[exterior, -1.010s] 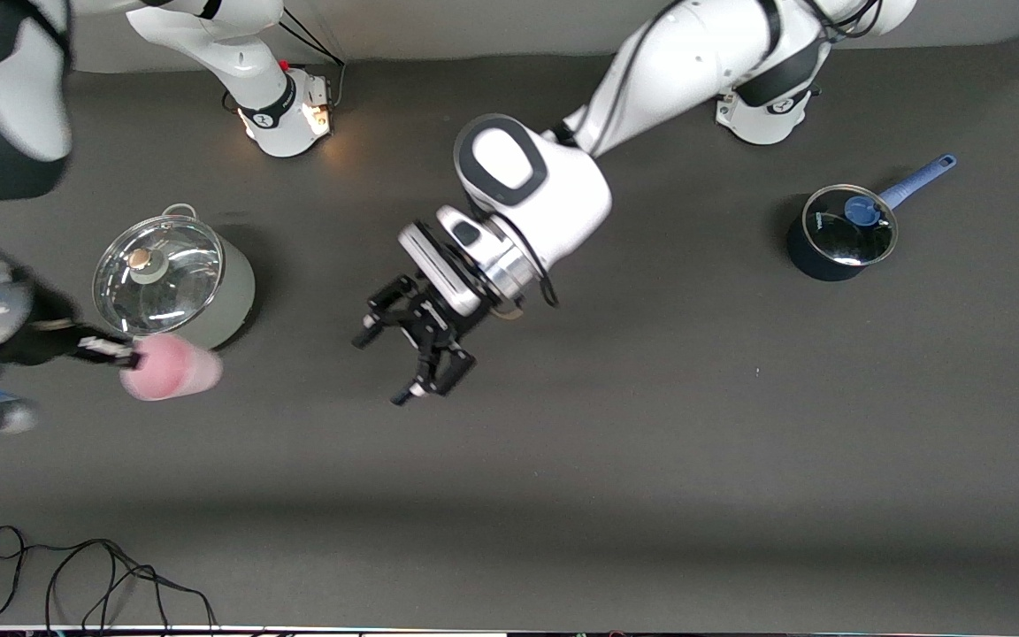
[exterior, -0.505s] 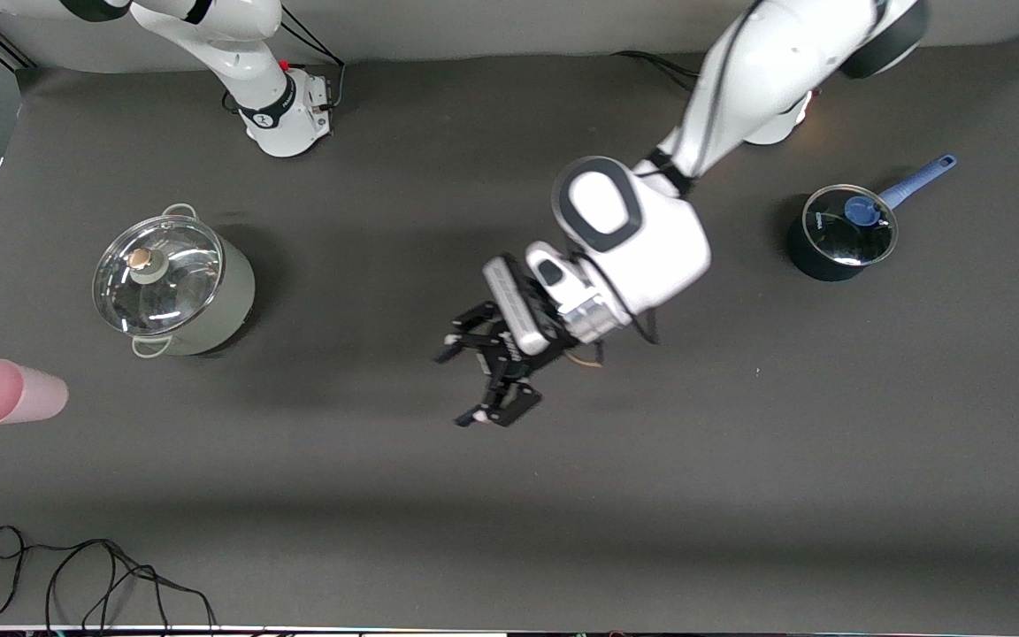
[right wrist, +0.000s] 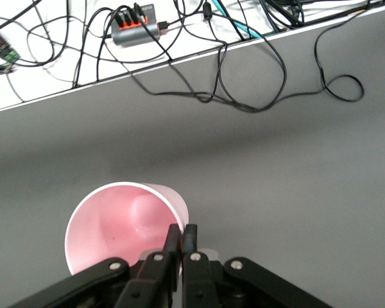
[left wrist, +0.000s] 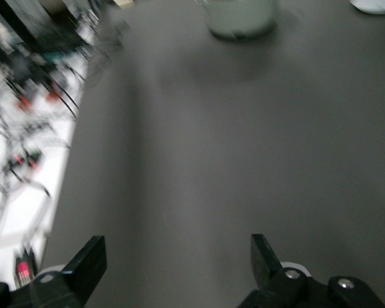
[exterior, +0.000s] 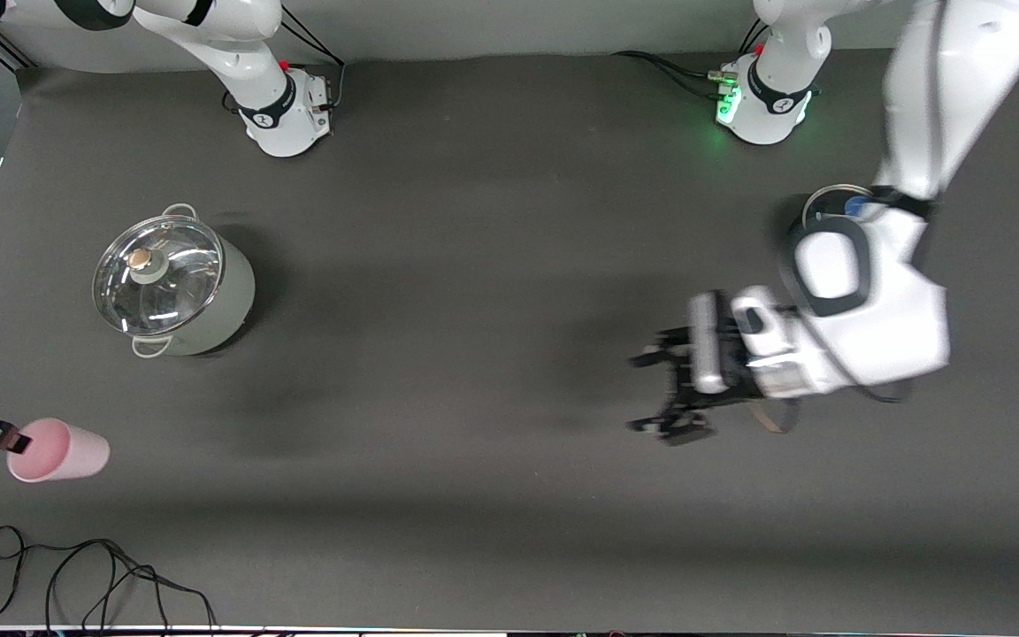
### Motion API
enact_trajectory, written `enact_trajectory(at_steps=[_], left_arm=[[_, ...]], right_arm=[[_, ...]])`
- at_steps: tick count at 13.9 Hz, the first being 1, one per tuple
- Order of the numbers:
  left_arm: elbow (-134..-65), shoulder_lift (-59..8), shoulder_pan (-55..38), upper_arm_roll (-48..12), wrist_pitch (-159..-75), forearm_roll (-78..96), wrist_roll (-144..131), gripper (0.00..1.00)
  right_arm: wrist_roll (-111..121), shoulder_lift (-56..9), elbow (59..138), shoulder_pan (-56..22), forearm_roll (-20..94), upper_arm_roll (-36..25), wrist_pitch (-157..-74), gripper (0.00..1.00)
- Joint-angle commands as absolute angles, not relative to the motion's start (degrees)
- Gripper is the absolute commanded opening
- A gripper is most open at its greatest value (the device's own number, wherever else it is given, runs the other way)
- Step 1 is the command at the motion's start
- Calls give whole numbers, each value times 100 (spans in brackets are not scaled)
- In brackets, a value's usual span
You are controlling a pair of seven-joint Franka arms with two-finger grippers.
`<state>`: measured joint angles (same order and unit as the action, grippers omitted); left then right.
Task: Transfer pink cup from left to right arm
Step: 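Pull the cup away with the right gripper while the left gripper withdraws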
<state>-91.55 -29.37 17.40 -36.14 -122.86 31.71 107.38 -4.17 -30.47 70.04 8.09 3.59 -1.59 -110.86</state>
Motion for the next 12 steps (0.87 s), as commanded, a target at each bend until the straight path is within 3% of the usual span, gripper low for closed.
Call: enact_trajectory(at_steps=[1, 4, 12], left_arm=[[-9125, -2347, 2371, -3604, -10808, 1921, 10075, 100], [-8649, -1970, 2662, -3568, -9487, 286, 8856, 100], [-8139, -1285, 2637, -3577, -8790, -1370, 3796, 100]], right_arm=[[77, -3128, 8056, 835, 405, -158, -12352, 0], [649, -3540, 8332, 888, 404, -158, -12840, 0], [1221, -4104, 8332, 1028, 448, -158, -12928, 0]])
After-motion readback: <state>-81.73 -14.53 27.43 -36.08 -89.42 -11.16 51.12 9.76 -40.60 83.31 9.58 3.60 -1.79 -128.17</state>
